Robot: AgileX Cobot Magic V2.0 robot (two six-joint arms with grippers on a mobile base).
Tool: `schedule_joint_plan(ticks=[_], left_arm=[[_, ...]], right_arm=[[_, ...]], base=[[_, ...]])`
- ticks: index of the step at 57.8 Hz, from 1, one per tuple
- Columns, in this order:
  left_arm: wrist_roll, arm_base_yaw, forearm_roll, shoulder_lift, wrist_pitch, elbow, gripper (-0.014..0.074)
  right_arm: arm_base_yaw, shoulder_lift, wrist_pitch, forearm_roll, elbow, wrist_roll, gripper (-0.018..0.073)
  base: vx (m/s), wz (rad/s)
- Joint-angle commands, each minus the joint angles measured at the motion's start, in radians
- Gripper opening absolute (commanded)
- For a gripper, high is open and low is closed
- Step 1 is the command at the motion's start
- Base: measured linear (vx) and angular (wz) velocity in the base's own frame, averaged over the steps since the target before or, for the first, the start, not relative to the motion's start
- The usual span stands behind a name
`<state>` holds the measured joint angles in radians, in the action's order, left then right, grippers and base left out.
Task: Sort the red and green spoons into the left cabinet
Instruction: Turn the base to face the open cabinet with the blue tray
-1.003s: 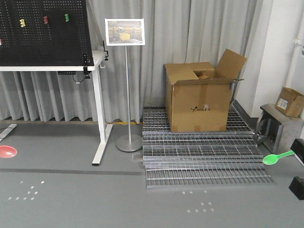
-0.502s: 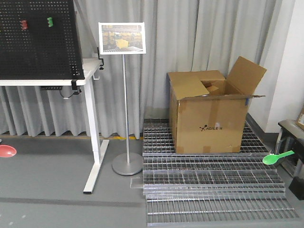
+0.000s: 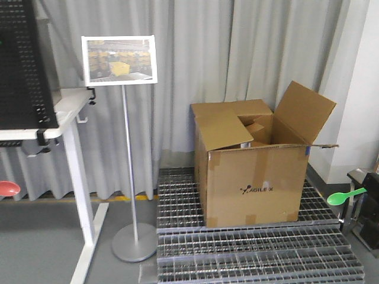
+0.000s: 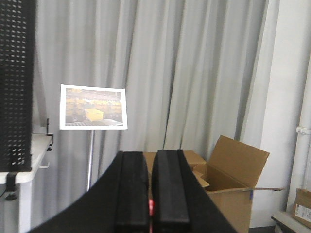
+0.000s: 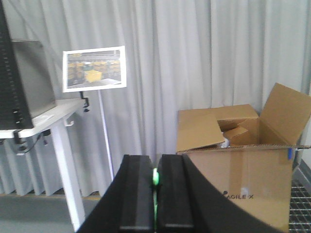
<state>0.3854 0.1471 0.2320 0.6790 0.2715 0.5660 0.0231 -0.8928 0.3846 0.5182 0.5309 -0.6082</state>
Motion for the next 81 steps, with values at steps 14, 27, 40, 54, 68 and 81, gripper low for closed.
schedule_joint_plan(ticks=[14,27,40,54,68,81], left_arm=[[0.005,0.004,-0.008,-0.001,0.072,0.037,-0.0006],[0.005,0.004,-0.008,-0.001,0.072,0.037,-0.0006],[0.005,0.004,-0.008,-0.001,0.072,0.037,-0.0006],[0.005,0.004,-0.008,-0.001,0.072,0.037,-0.0006],[0.005,0.004,-0.008,-0.001,0.072,0.037,-0.0006],[0.005,0.004,-0.008,-0.001,0.072,0.037,-0.0006]], right_arm=[[0.001,0.01,0.073,-0.011,0.034,0.002,-0.0001],[0.001,0.01,0.072,-0.011,0.034,0.002,-0.0001],[0.001,0.01,0.072,-0.011,0.034,0.002,-0.0001],[0.001,0.01,0.073,-0.011,0.034,0.002,-0.0001],[0.001,0.01,0.072,-0.011,0.034,0.002,-0.0001],[0.001,0.01,0.072,-0.011,0.034,0.002,-0.0001]], base=[[0.48,-0.23],[0.38,-0.34],[0.29,-0.52],[0.21,-0.74],[0.18,-0.71],[0.17,-0.66]])
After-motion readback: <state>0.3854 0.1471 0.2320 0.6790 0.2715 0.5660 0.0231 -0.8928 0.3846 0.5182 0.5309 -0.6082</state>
